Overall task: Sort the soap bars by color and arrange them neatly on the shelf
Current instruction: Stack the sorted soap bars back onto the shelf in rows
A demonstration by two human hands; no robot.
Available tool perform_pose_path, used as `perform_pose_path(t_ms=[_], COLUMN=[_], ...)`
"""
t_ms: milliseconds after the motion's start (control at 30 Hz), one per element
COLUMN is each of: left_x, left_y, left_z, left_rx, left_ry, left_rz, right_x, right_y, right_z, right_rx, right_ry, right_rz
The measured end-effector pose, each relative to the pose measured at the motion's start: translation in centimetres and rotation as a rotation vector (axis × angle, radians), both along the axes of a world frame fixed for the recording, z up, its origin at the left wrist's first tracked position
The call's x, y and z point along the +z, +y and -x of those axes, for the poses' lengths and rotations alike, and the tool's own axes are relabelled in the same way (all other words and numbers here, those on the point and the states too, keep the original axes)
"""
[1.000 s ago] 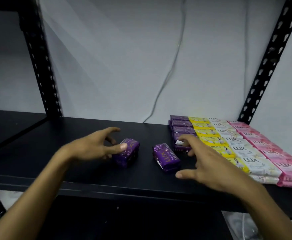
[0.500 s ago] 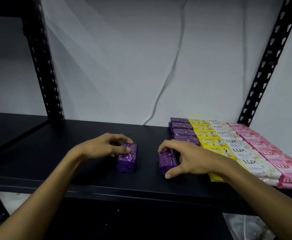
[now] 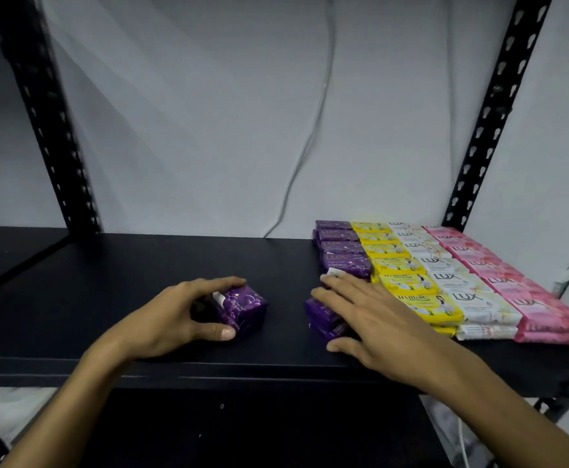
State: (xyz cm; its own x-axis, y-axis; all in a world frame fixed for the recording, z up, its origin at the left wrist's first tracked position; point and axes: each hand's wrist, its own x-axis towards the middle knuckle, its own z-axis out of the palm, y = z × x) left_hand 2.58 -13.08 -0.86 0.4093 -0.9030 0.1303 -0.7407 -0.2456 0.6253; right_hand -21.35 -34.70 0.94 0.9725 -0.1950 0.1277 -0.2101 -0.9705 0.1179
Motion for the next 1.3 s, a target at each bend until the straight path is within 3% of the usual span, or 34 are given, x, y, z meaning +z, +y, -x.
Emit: perform_pose_path(t_ms=[200, 300, 700, 867, 1033, 1167, 1300], left_x=[-1.1, -1.8, -3.2, -3.6, -3.5, -3.7, -3.5], left_y=[-3.2, -4.6, -7.2, -8.2, -9.9, -11.6, -11.7], left_z=[1.9, 3.0, 8.4, 11.8, 15.0, 16.2, 15.3], left_rx=[0.104, 0.134, 0.207, 0.223, 0.241, 0.238, 0.157], left_ry=[-0.101, -0.146, -0.229, -0.304, -0.371, -0.344, -0.180], left_rz=[0.126, 0.152, 0.167, 0.177, 0.189, 0.201, 0.239], right_x=[-1.9, -2.0, -1.0, -0.3, -0.1, -2.0, -4.1], right_y=[-1.6, -2.5, -5.3, -5.6, -4.8, -3.9, -4.2], right_z=[-1.7, -2.2, -3.1, -1.9, 2.8, 5.9, 6.4], right_rx=[-0.097, -0.178, -0.119, -0.113, -0.055, -0.008, 0.021], right_ry=[-0.092, -0.071, -0.066, -0.114, -0.454, -0.509, -0.472], right_rz=[0.185, 0.189, 0.190, 0.057, -0.288, -0.272, -0.063])
